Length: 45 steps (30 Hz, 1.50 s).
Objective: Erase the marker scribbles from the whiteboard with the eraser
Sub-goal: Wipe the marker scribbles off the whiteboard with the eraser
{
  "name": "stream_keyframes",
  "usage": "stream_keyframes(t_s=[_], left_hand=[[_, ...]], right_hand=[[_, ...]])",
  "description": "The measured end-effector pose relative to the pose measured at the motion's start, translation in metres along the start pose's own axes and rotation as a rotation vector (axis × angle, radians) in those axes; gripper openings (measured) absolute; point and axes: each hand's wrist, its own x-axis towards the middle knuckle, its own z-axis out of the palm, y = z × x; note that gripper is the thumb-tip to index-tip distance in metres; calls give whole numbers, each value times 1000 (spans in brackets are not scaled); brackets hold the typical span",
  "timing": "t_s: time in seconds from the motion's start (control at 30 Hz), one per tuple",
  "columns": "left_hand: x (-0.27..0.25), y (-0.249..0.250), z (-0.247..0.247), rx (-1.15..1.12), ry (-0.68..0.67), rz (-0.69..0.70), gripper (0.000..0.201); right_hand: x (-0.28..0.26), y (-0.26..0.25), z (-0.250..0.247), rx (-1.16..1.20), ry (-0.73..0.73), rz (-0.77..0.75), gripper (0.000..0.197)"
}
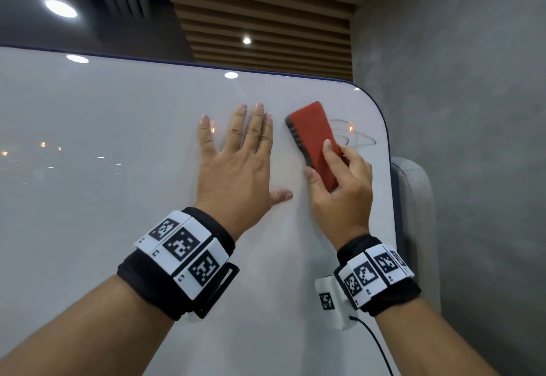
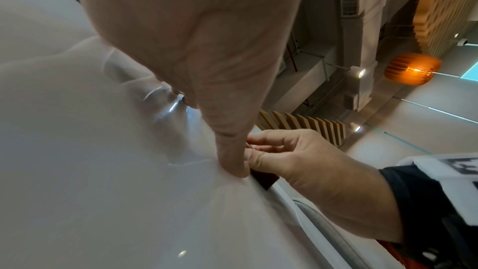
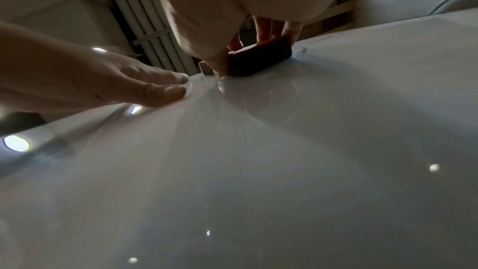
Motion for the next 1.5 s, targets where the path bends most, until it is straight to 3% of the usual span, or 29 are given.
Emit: stream_keyframes(t_s=[0.1, 0.23, 0.27, 0.43, 0.5, 0.57, 0.7, 0.77, 0.83, 0.93, 0.97, 1.07, 1.13, 1.33, 1.4, 1.5], left_hand=[[-1, -1, -1, 1, -9, 2, 114], [-2, -1, -2, -2, -15, 8, 115], [-2, -1, -2, -2, -16, 7, 115], [-3, 0, 0, -4, 5, 11, 113], [-4, 0, -1, -2, 2, 12, 112], [-4, -1, -1, -3, -12, 15, 112], [-4, -1, 0, -3, -20, 18, 112], [-5, -1, 0, -2, -11, 21, 112], [-5, 0, 1, -5, 1, 19, 112], [-5, 1, 1, 0, -5, 19, 111], [-5, 1, 1, -3, -8, 20, 111], [-5, 1, 2, -7, -8, 22, 110], [-5, 1, 3, -7, -5, 22, 111], [-6, 3, 3, -7, 8, 18, 111], [-6, 3, 2, -10, 5, 21, 111], [-7, 3, 2, -8, -4, 26, 110]], right_hand=[[8, 5, -2, -27, -38, -74, 50], [24, 17, -4, 27, 95, 247, 50], [23, 14, -2, 20, 100, 265, 50], [-2, -10, 2, -9, -24, -65, 50], [0, -4, -1, -30, -54, -105, 50], [10, 11, -3, -45, -14, -28, 50], [28, 25, -5, 9, 100, 271, 51], [15, 12, -2, -14, 86, 196, 51], [-7, 0, -2, -25, 26, 28, 50], [-17, 8, -8, -47, -42, -100, 49], [-12, 18, -9, -59, -22, -74, 49], [10, 44, -13, -29, 85, 200, 52], [9, 42, -11, -27, 120, 274, 52], [-29, 15, -8, -54, -14, -47, 50], [-18, 35, -12, -67, 37, 21, 50], [6, 59, -18, -20, 140, 326, 56]])
